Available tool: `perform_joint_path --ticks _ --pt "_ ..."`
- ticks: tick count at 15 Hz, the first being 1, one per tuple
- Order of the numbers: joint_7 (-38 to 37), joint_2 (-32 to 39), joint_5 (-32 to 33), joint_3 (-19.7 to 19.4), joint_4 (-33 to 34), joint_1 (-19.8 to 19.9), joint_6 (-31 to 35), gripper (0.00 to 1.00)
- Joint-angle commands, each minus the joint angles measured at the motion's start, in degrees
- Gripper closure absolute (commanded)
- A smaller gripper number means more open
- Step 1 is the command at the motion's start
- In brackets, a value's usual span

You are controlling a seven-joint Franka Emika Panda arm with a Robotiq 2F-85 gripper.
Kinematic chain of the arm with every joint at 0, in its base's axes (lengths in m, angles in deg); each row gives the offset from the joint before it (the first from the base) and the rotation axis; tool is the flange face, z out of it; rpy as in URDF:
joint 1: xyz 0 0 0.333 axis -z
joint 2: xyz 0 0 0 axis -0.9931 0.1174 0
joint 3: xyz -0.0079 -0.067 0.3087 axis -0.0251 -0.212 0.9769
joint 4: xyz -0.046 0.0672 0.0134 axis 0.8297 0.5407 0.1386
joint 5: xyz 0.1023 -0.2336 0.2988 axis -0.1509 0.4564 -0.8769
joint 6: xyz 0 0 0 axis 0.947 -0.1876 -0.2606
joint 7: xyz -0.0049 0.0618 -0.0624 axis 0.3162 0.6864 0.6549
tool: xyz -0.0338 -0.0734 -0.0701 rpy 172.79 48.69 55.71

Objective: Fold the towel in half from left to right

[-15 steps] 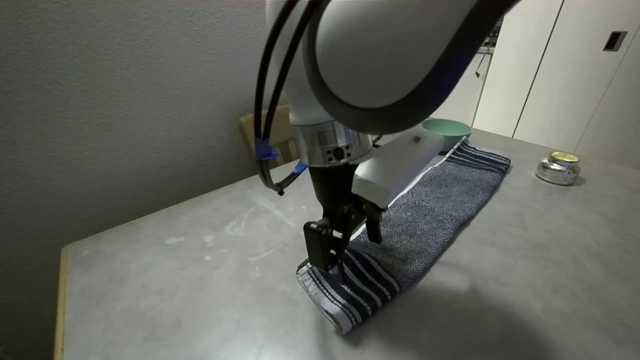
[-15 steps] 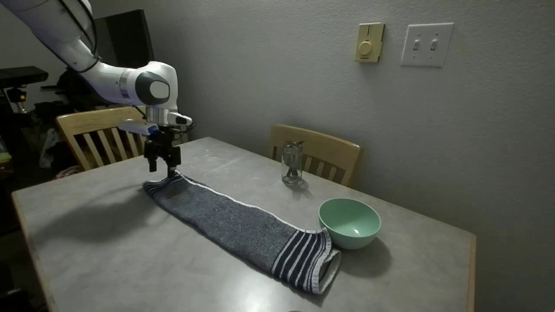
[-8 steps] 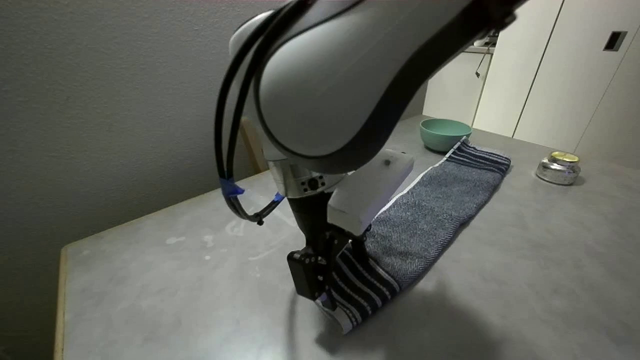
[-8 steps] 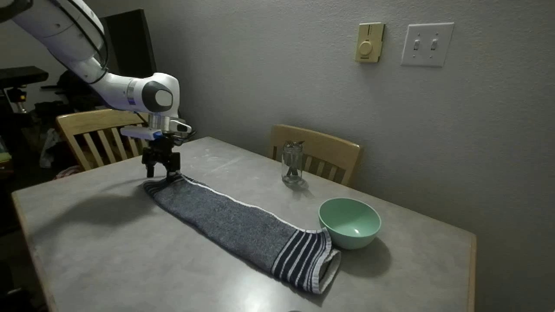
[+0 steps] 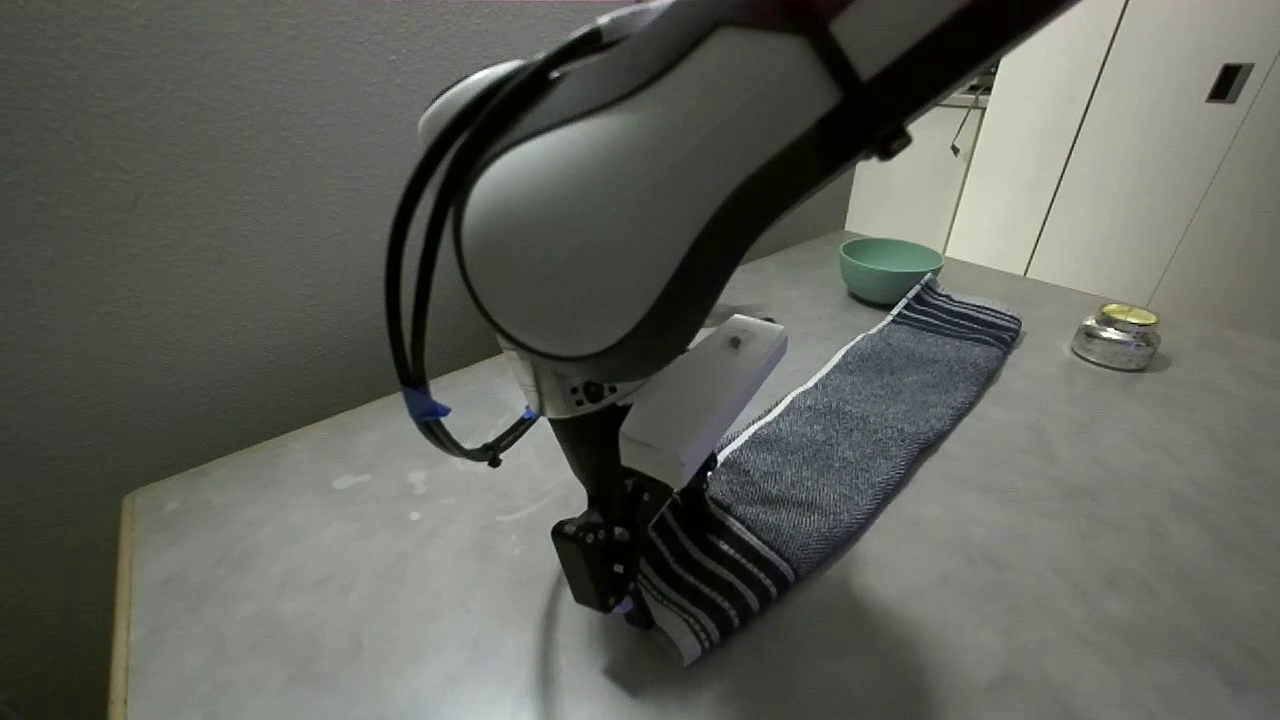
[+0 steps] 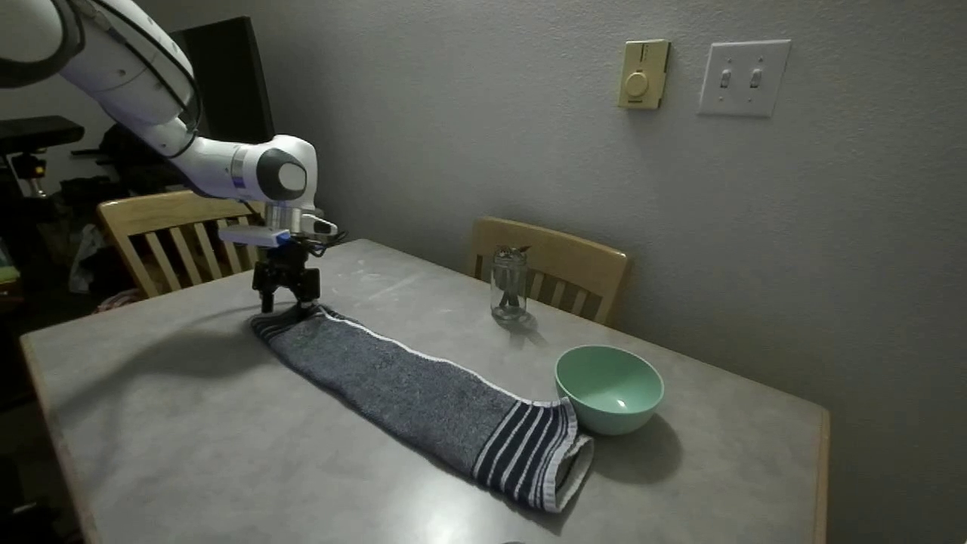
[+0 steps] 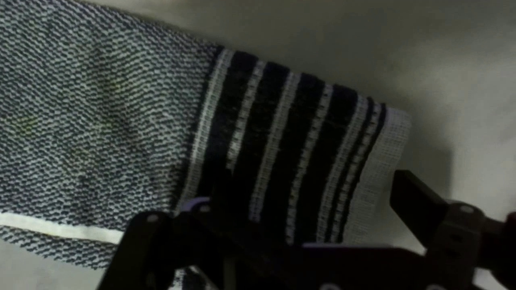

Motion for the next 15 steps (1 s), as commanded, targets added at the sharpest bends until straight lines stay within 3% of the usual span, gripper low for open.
perform_joint_path --ticks 1,9,10,12,15 --pt "-0.9 2.4 2.0 -1.0 3.5 -1.2 -1.3 0.0" --pt "-1.8 4.2 2.9 -1.6 5.6 -2.2 -2.2 0.01" --pt "-1.9 4.2 2.9 -1.6 5.8 -2.3 -2.5 0.26" --pt "-1.9 4.2 3.1 -1.8 5.9 -2.3 -2.5 0.3" --pt "-1.9 4.0 3.0 -1.7 6.0 -2.5 -2.5 0.52"
